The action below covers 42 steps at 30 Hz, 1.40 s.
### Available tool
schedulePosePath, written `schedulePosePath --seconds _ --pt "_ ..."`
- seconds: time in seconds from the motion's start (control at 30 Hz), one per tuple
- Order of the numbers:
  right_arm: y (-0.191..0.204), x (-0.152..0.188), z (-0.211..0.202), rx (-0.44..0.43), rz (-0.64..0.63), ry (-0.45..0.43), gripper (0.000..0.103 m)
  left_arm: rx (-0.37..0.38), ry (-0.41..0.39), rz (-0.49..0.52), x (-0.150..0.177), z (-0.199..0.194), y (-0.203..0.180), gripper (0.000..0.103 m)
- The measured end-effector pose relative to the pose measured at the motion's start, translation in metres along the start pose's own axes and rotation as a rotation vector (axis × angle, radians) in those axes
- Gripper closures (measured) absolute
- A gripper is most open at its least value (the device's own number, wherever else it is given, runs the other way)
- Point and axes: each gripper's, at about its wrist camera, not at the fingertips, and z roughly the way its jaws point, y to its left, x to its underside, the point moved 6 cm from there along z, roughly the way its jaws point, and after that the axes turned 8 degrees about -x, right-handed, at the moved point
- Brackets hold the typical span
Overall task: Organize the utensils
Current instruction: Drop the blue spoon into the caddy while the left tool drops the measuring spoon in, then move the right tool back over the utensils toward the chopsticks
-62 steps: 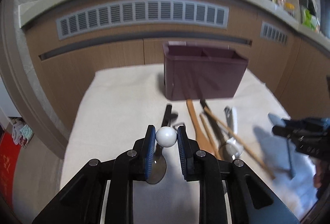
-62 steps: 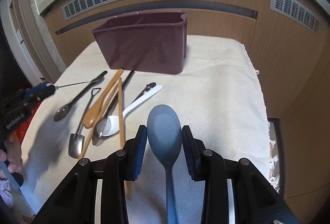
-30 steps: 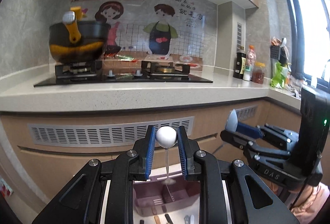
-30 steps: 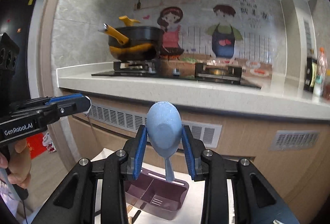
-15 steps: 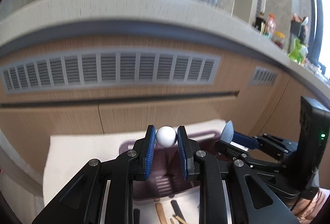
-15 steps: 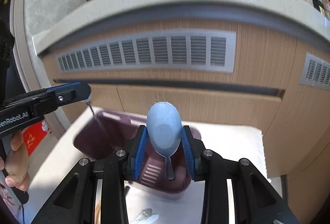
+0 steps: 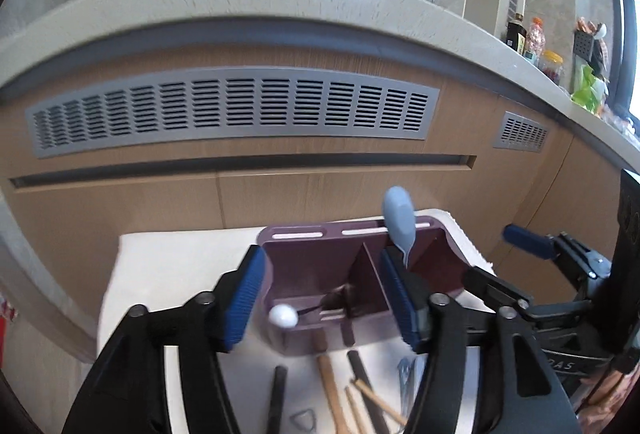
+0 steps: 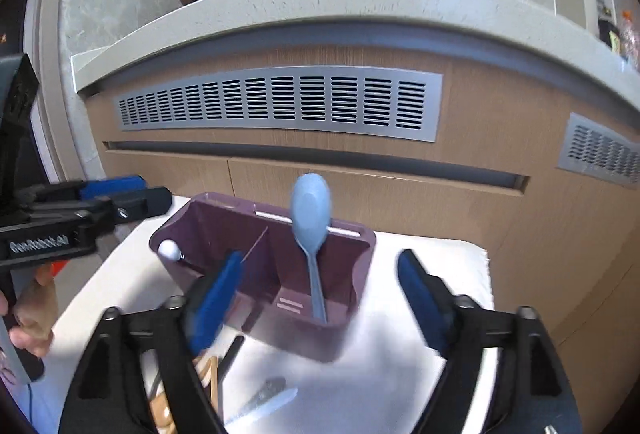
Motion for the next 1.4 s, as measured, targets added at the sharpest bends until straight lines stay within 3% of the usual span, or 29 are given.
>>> schedulePosePath --seconds 0.13,0.23,0.43,0.57,0.7,0.8,0.83,0.87,0.97,1.13,1.2,1.27,1.4 --pt "0.018 0.022 -0.019 0.034 -0.073 0.030 0.005 -0.033 0.024 0.019 0.020 -0.022 0.007 0.028" --pt "0.029 0.042 -0.023 0.038 -0.126 0.088 0.001 -0.059 0.049 0.032 0.043 -0.034 0.013 0.023" --pt "0.043 0.094 -0.017 0.056 -0.174 0.227 0.001 -0.116 0.130 0.015 0.100 -0.045 0.027 0.017" --pt "0.049 0.117 -0.008 0.120 -0.191 0.319 0.001 -0.163 0.183 0.000 0.138 -0.047 0.036 0.011" --pt "0.060 0.125 0.004 0.051 -0.179 0.354 0.003 -0.207 0.234 -0.020 0.163 -0.045 0.046 0.011" --pt "0.066 0.125 0.013 -0.003 -0.119 0.362 0.034 -0.225 0.253 -0.045 0.174 -0.045 0.054 0.011" --pt "0.068 0.124 0.018 -0.024 -0.097 0.373 0.050 -0.228 0.255 -0.053 0.175 -0.046 0.055 0.011" --pt "0.071 0.122 0.023 -0.049 -0.072 0.385 0.057 -0.240 0.260 -0.065 0.177 -0.046 0.058 0.010" --pt "0.080 0.117 0.037 -0.118 -0.008 0.394 0.058 -0.268 0.261 -0.099 0.179 -0.046 0.063 0.010" --pt "0.087 0.112 0.054 -0.095 -0.008 0.395 0.064 -0.226 0.231 -0.129 0.179 -0.053 0.068 0.010" --pt "0.085 0.114 0.061 -0.093 0.010 0.414 0.070 -0.223 0.206 -0.113 0.178 -0.054 0.068 0.010" --pt "0.085 0.117 0.066 -0.107 0.024 0.444 0.087 -0.225 0.174 -0.085 0.177 -0.055 0.067 0.010" --pt "0.083 0.122 0.057 -0.125 0.038 0.463 0.091 -0.190 0.174 -0.081 0.178 -0.051 0.063 0.010"
